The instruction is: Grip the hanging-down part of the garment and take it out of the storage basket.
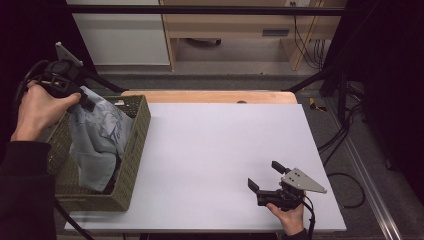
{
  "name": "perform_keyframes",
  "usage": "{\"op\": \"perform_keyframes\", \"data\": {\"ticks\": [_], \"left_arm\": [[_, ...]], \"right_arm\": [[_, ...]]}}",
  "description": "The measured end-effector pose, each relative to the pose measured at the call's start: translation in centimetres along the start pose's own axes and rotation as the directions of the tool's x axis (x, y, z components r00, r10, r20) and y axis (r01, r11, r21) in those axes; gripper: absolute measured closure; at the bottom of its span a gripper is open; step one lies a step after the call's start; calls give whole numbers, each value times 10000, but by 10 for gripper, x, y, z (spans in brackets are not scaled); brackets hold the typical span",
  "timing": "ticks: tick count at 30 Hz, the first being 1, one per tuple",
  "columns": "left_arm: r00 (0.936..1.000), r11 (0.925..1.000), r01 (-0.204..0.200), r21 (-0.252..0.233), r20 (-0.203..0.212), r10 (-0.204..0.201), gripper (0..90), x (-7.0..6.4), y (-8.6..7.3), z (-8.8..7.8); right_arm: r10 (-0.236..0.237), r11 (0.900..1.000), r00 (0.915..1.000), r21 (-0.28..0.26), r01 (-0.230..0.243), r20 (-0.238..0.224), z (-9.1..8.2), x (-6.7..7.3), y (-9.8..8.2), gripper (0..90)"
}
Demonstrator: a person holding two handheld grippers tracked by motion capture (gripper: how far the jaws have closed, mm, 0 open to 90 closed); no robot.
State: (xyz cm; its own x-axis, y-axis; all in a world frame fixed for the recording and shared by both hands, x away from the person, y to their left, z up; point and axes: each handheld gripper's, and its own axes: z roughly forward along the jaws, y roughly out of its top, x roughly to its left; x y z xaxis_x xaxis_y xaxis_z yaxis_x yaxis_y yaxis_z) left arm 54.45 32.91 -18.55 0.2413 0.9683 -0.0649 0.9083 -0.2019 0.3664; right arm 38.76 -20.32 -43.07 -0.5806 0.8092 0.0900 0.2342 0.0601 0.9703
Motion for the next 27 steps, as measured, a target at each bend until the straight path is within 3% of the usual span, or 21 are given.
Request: {"op": "perform_keyframes", "data": {"ticks": [12, 22, 27], "left_arm": [[9999, 9993, -108, -360, -86, 105, 819, -7, 5, -27], [9996, 9983, -225, -545, -192, 215, 818, -14, 9, -43], [9995, 9977, -268, -618, -199, 256, 818, -16, 9, -47]], "right_arm": [[-92, 9999, 9989, -55, 90, -451, 13, 11, 10, 4], [-256, 9996, 9941, -157, 241, -1050, 31, 27, 26, 4], [-142, 9996, 9886, -267, 103, -1501, 47, 41, 38, 4]]}}
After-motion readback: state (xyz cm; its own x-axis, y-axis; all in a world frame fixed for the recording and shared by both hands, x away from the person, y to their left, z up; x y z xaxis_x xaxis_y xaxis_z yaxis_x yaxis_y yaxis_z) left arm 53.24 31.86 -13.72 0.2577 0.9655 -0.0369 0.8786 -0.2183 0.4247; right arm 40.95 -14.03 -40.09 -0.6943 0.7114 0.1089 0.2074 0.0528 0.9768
